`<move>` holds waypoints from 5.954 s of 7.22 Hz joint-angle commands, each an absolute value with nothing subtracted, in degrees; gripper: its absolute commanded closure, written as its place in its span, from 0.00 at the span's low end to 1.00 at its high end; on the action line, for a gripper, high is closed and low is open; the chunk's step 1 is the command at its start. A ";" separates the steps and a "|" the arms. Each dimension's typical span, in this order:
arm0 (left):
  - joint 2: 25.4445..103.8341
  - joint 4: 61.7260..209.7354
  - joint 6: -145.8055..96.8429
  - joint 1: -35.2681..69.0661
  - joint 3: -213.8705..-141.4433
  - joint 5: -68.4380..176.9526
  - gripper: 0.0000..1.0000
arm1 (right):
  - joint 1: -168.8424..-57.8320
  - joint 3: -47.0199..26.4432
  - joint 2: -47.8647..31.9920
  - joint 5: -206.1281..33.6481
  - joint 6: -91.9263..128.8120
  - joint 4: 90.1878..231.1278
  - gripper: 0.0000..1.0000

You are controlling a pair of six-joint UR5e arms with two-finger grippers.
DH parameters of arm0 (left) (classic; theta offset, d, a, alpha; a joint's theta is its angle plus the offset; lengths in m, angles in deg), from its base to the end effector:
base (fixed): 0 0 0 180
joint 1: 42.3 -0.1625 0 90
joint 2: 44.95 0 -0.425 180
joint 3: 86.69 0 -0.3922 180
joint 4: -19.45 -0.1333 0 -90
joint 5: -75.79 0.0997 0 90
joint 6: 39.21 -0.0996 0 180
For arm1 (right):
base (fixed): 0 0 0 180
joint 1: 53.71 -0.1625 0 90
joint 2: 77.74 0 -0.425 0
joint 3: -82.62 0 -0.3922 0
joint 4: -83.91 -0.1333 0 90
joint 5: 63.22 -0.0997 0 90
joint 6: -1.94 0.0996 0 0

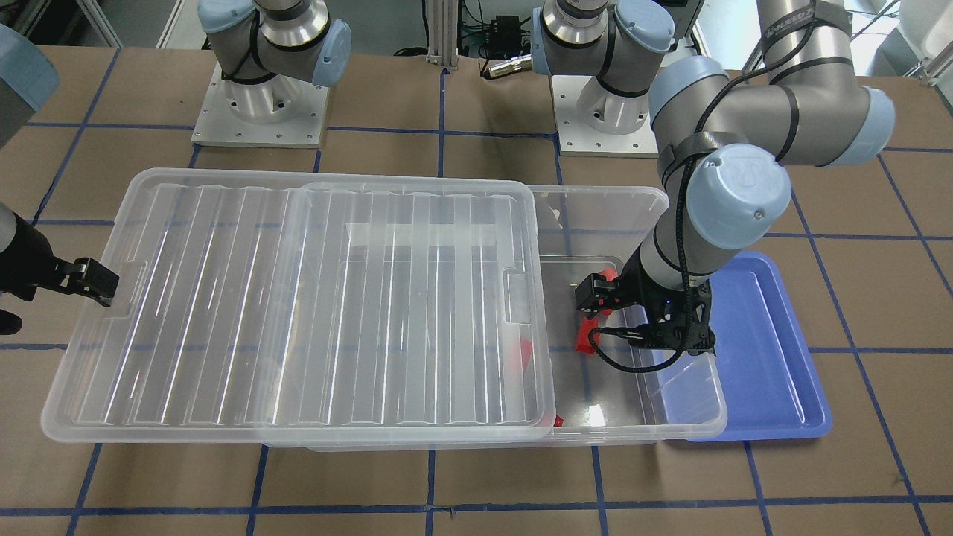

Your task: Place red block in blue tray from box

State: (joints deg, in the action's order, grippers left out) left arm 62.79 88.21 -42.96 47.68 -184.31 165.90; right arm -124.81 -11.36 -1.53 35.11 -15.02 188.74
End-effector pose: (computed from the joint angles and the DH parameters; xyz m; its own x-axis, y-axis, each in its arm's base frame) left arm -0.1329 -0.5762 0.2928 -0.9979 0.0650 0.0028 0.0651 0.9953 0.0718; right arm -0.0719 -0.5771 0.3520 -0.9921 0.0242 0.1234 0.0357 0.9952 0.0913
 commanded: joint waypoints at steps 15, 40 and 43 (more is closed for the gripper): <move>67.37 69.55 -44.92 47.26 -196.38 165.61 0.72 | -124.89 -6.01 0.30 36.28 -14.41 184.67 0.00; 59.48 93.20 -73.77 23.06 -183.76 163.56 0.00 | -119.01 -8.08 1.54 35.39 -15.64 177.16 0.00; 54.46 108.11 -55.90 36.75 -171.08 165.00 0.00 | -119.01 -8.87 0.13 35.66 -15.46 179.89 0.00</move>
State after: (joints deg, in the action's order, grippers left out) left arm 56.31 103.44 -64.28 30.59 -175.00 164.68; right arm -119.01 -8.49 0.46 35.57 -15.64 179.46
